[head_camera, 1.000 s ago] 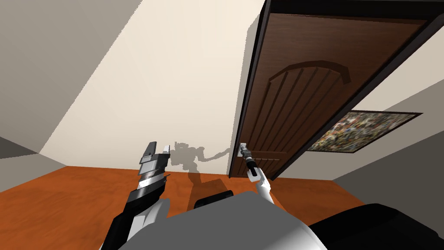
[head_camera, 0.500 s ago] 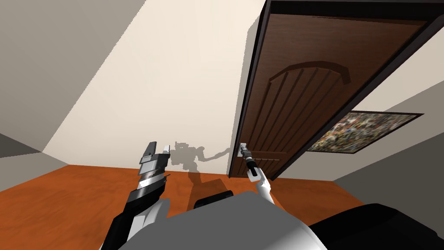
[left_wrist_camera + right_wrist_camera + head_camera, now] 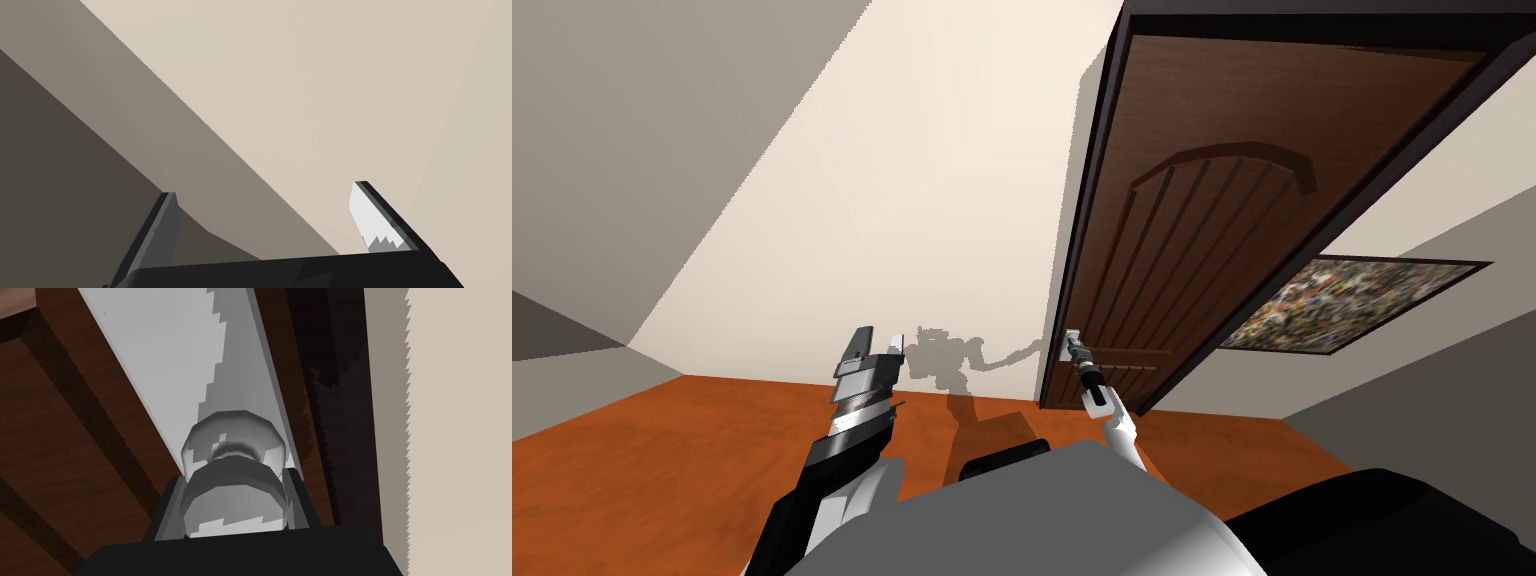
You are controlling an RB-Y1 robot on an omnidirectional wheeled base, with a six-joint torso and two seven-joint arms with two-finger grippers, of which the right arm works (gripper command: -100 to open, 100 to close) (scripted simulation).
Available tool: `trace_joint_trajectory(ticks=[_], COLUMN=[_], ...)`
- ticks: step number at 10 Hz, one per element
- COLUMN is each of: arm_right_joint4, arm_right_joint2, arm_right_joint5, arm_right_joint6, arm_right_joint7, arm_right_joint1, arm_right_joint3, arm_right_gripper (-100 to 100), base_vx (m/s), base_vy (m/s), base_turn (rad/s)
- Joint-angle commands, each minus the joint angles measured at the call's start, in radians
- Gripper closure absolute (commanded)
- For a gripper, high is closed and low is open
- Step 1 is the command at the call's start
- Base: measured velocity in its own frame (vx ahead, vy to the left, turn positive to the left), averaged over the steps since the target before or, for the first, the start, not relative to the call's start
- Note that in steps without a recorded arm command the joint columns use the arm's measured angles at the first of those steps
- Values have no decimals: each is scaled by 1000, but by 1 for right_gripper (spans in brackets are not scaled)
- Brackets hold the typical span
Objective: Pull the door open
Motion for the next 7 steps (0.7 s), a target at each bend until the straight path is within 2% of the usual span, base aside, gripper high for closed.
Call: trace_joint_trajectory(ticks=[1, 3, 7], arm_right_joint4=[-3, -4, -8], arm_right_joint2=[-2, -5, -14], arm_right_joint5=[-17, -31, -79], arm_right_joint6=[0, 1, 5], arm_right_joint7=[-46, -81, -192], arm_right_joint1=[2, 3, 8], arm_right_joint3=[6, 11, 29], arm_right_gripper=[100, 100, 100], base_vx=[-22, -29, -26], base_vy=[-4, -8, -9], base_turn=[17, 16, 20])
